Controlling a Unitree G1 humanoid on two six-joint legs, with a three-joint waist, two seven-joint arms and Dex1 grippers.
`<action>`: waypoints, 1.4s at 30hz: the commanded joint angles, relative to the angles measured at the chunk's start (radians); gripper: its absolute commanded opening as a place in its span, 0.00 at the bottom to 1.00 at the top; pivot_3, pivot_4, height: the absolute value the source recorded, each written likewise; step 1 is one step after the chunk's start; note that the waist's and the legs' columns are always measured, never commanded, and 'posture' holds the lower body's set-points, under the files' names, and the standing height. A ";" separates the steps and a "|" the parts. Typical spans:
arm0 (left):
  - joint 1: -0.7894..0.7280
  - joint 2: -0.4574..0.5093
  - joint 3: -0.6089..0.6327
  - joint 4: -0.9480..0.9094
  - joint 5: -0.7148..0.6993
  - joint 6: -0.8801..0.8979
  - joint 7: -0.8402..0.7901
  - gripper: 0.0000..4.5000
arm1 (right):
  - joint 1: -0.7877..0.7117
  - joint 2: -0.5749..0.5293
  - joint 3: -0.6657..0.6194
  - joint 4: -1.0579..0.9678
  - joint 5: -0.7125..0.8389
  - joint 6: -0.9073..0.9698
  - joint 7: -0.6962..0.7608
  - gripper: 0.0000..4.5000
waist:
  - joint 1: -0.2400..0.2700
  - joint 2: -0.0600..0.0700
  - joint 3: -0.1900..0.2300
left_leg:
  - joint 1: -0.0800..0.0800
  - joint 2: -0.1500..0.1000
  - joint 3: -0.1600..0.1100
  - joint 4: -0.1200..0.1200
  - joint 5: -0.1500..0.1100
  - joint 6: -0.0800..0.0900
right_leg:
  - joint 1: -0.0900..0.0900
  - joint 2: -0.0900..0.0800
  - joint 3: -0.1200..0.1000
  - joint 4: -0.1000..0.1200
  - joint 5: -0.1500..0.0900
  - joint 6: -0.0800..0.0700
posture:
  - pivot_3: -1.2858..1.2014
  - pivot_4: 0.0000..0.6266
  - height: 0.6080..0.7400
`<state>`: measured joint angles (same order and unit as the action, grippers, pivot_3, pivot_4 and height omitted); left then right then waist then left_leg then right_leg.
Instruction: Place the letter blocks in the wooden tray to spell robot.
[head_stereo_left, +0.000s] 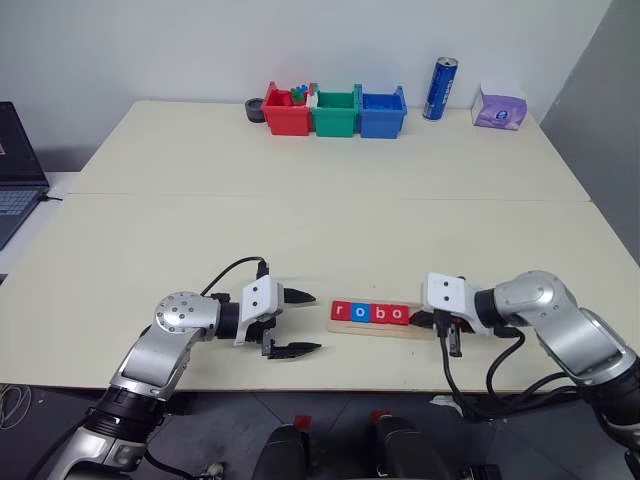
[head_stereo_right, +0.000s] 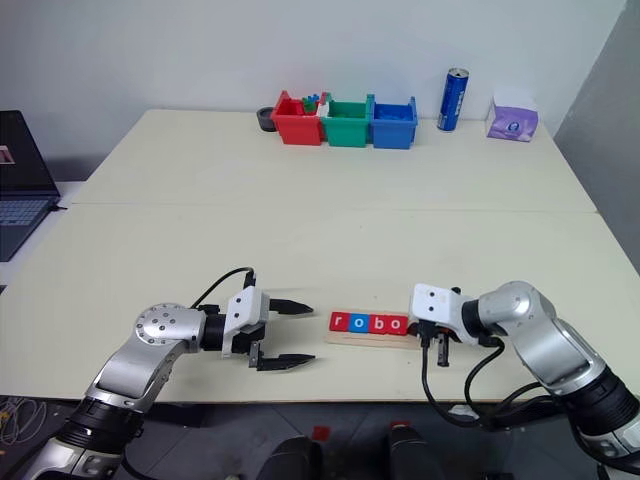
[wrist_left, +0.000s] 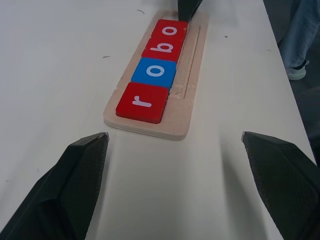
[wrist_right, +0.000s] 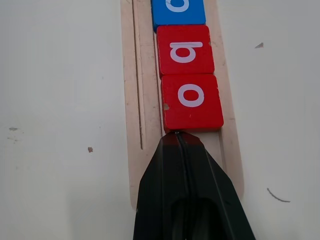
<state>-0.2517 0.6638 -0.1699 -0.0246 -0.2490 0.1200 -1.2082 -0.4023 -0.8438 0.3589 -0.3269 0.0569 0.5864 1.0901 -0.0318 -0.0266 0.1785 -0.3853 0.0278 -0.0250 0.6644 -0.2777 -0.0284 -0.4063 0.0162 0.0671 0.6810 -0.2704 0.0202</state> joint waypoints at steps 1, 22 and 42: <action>-0.009 0.000 0.010 -0.004 0.000 -0.016 0.007 1.00 | -0.018 -0.023 -0.046 -0.004 -0.005 -0.033 -0.003 0.00 | 0.000 0.000 0.000 | 0.000 0.000 0.000 0.000 0.000 0.000 | 0.000 0.000 0.000 0.000 0.000 0.000 | 0.52 0.24 1.00; -0.036 -0.012 -0.009 0.018 -0.001 -0.028 -0.034 1.00 | 0.496 0.370 -0.874 -0.187 0.112 0.240 -0.627 0.99 | -0.001 0.002 -0.002 | 0.000 0.000 0.001 -0.001 0.000 0.000 | 0.000 0.000 0.001 0.001 -0.001 0.001 | 0.52 0.24 1.00; -0.041 -0.017 -0.018 0.071 0.007 -0.078 -0.048 1.00 | 0.492 0.387 -0.843 0.014 0.197 0.242 -0.680 0.64 | -0.002 0.002 -0.003 | 0.002 0.000 0.003 -0.001 0.000 0.000 | 0.001 0.001 0.003 0.001 -0.002 0.005 | 0.52 0.24 1.00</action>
<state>-0.2896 0.6504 -0.1911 0.0623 -0.2411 0.0571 -1.2558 0.0860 -0.4454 -0.4872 -0.3202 0.2537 0.8088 0.4291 -0.0335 -0.0243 0.1758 -0.3833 0.0275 -0.0218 0.6638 -0.2776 -0.0285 -0.4049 0.0171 0.0704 0.6816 -0.2728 0.0248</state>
